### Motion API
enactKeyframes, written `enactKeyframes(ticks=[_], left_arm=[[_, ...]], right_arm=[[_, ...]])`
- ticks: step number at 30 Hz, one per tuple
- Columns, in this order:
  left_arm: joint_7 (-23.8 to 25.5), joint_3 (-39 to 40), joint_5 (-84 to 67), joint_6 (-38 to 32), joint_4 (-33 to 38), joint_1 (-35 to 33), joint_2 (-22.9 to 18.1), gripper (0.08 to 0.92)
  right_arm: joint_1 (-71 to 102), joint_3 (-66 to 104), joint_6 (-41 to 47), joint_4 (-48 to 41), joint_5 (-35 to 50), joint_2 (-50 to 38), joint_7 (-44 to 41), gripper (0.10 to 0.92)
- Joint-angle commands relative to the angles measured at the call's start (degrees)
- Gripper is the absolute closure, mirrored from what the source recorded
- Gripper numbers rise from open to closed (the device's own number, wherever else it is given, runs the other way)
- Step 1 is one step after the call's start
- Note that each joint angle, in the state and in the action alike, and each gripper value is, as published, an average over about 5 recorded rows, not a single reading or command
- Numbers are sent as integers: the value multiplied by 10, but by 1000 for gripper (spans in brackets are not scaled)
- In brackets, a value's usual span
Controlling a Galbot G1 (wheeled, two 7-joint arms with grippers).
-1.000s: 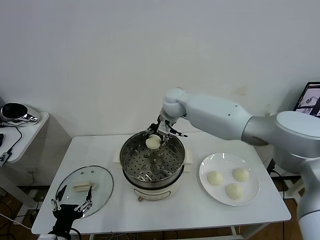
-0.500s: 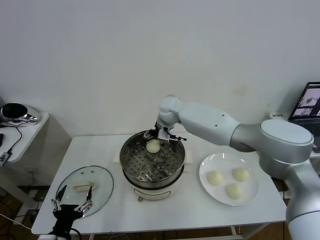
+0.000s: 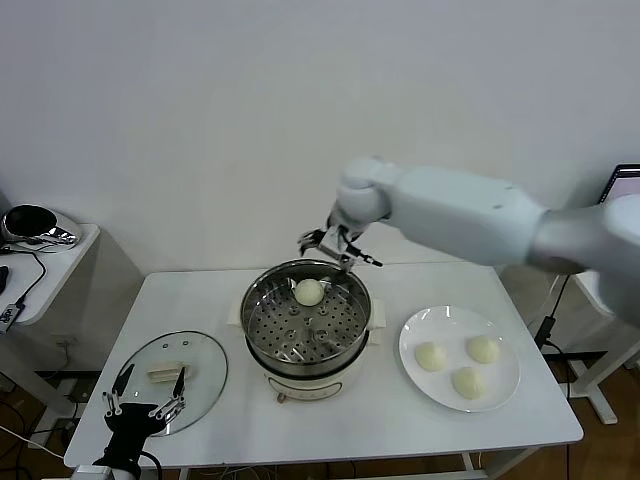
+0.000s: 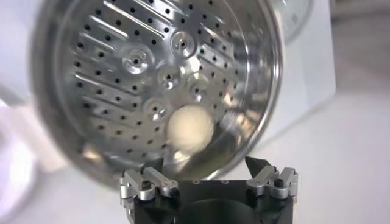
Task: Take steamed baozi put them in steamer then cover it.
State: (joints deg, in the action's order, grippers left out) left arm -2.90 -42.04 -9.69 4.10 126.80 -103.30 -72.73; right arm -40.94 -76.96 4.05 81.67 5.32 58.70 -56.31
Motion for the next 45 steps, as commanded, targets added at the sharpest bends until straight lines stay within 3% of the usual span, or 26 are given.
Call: enactKeyframes(ticks=[1,8,16,28,45], left_arm=[[1,1,2,4,0,2,7,177],[2,2,3,3,-4,6,12,177],[3,-4,4,4,-6,5,12,177],[3,-6,11,4,-9,-1,2,177],[2,-13,12,1,-7,-12,-4,177]], right_arm=[[-72,-50,254,174,116,-203,-14,203],[36,-7,274,181,70,-282,3,203],[244,128,240,131,-14,-296,-6,203],[403,233,199,58,-112,-246,5,203],[450,271,163,-35,-158,-161,14,203]])
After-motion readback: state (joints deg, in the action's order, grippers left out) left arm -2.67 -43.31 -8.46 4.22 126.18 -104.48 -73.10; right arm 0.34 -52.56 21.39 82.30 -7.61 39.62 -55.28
